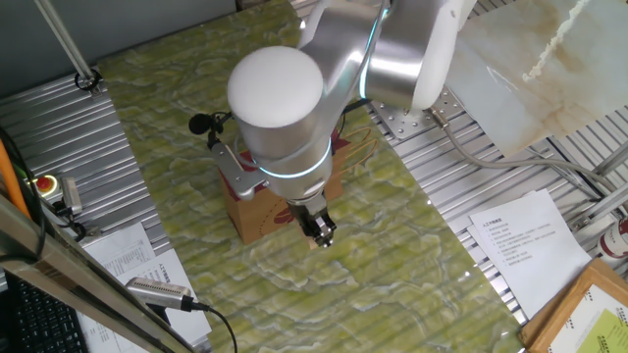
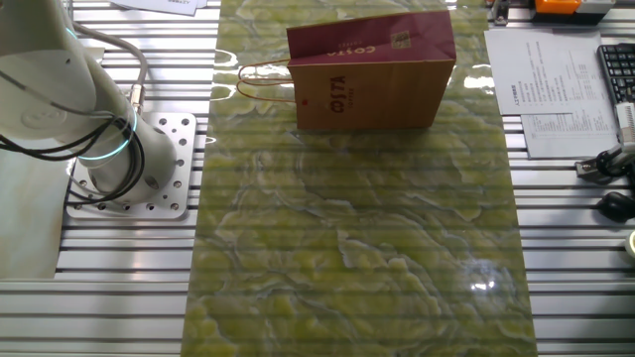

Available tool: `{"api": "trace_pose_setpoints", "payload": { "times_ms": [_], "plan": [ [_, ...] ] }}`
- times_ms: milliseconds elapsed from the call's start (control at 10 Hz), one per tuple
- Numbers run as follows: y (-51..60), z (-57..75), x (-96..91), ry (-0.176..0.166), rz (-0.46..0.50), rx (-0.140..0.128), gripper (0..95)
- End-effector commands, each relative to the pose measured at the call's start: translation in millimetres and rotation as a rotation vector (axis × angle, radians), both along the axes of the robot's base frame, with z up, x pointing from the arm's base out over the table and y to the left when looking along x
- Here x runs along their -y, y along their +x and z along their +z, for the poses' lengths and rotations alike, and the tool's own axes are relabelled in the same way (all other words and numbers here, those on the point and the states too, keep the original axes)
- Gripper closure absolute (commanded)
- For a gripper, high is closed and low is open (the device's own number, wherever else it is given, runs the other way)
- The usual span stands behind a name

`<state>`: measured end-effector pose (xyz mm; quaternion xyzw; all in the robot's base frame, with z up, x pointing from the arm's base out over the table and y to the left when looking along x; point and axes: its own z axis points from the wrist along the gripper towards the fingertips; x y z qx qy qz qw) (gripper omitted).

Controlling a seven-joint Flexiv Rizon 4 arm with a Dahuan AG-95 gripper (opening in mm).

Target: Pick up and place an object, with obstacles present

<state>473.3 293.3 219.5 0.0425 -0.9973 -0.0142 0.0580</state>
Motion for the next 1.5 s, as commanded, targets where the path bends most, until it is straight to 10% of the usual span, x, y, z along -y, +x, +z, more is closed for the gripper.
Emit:
{"api": "trace_pose_setpoints", "payload": {
  "times_ms": [100,500,900,1500],
  "plan": [
    [-0.9,-1.3,0.6,0.001,-0.012,0.064,95.0],
    [1.3,3.1,0.7,-0.022,-0.025,0.098,95.0],
    [15.7,37.0,11.3,-0.025,-0.009,0.087,95.0],
    [23.9,71.5,69.7,-0.015,0.101,0.061,95.0]
  ]
}}
